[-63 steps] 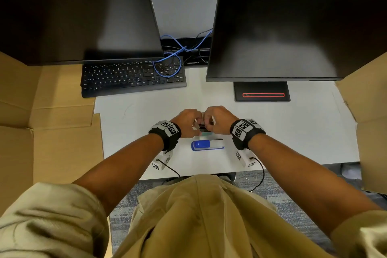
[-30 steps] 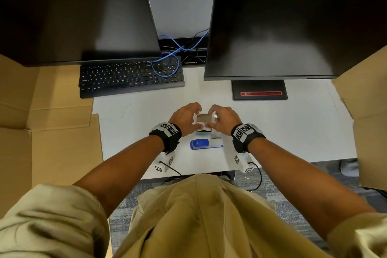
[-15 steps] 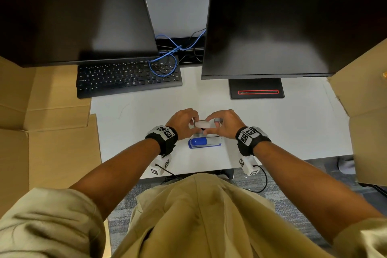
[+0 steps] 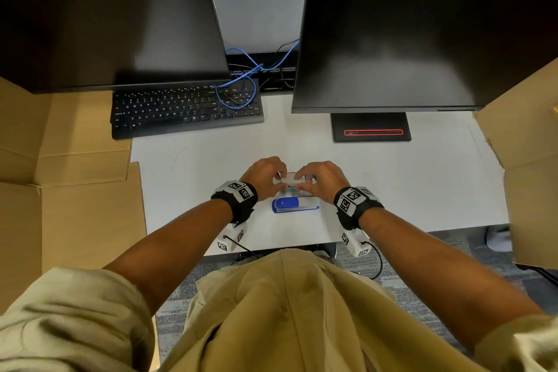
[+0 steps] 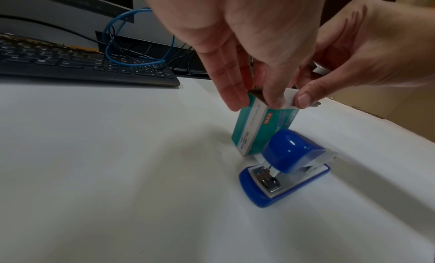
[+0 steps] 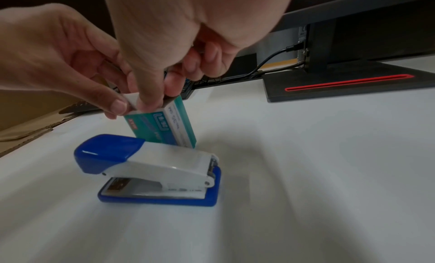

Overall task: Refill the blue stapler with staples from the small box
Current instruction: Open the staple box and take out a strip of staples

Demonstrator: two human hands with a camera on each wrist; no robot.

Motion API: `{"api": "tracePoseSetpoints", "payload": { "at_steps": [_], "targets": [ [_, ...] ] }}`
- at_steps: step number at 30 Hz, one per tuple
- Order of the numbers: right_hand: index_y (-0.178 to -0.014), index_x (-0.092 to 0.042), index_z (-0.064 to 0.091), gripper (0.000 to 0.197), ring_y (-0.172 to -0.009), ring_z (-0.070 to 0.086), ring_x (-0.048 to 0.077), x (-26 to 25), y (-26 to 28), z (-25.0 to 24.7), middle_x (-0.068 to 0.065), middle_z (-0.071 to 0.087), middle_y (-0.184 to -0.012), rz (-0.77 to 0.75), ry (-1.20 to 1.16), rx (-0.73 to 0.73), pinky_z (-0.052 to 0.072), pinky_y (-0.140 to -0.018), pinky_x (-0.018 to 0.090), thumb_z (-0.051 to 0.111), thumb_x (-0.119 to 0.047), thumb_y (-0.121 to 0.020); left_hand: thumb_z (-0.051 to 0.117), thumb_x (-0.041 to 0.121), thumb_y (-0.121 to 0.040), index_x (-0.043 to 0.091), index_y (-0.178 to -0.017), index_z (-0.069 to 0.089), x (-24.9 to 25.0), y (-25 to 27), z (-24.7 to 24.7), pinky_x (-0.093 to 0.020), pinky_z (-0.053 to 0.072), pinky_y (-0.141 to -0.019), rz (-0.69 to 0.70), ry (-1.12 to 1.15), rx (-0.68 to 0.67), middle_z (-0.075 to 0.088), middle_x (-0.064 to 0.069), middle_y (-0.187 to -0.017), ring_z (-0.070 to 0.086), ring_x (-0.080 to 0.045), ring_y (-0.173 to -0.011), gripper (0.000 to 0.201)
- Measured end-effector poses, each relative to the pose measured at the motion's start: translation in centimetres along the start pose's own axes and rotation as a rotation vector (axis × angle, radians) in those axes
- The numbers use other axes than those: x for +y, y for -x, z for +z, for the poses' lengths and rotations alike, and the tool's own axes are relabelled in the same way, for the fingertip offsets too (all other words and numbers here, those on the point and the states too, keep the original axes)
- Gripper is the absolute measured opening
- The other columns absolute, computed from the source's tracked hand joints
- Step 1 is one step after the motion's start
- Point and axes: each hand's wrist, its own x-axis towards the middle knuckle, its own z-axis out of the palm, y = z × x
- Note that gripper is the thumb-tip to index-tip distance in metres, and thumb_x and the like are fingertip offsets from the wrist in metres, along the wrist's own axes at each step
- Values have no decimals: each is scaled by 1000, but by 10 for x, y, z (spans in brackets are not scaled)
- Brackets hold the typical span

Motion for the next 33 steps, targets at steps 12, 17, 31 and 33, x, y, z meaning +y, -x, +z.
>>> {"api": "tracePoseSetpoints", "payload": {
  "at_steps": [12, 17, 31, 33],
  "targets": [
    [-119, -25, 67, 36, -93, 62, 23, 2, 1, 2, 2, 69, -104, -37, 124, -126, 44, -77, 27, 67, -41, -86, 68, 31, -84, 17, -107, 69, 0, -5, 9, -36, 51, -91, 37, -134, -83, 63, 1, -123, 61, -22, -107, 26],
    [-105, -26, 61, 41, -76, 54, 12, 2, 5, -1, -8, 56, -91, 13, 12, -93, 40, -68, 25, 75, -50, -75, 61, 22, -87, 14, -108, 66, -5, -11, 6, -36, 52, -85, -29, -210, -7, 64, -5, -117, 62, -29, -102, 23],
    [-121, -23, 62, 36, -94, 65, 24, -4, -2, 17, 4, 72, -109, -125, 290, -317, 46, -78, 31, 66, -31, -87, 55, 14, -90, 5, -97, 73, -48, -17, -22, -42, 57, -80, -223, -171, 192, 69, -14, -102, 65, -33, -92, 21],
    [-122, -22, 62, 34, -93, 66, 26, -4, -4, 15, 6, 72, -108, -126, 312, -283, 48, -79, 32, 61, -24, -89, 55, 13, -90, 5, -96, 73, -50, -19, -26, -41, 57, -79, -221, -185, 195, 69, -14, -101, 65, -34, -91, 21]
  ]
}}
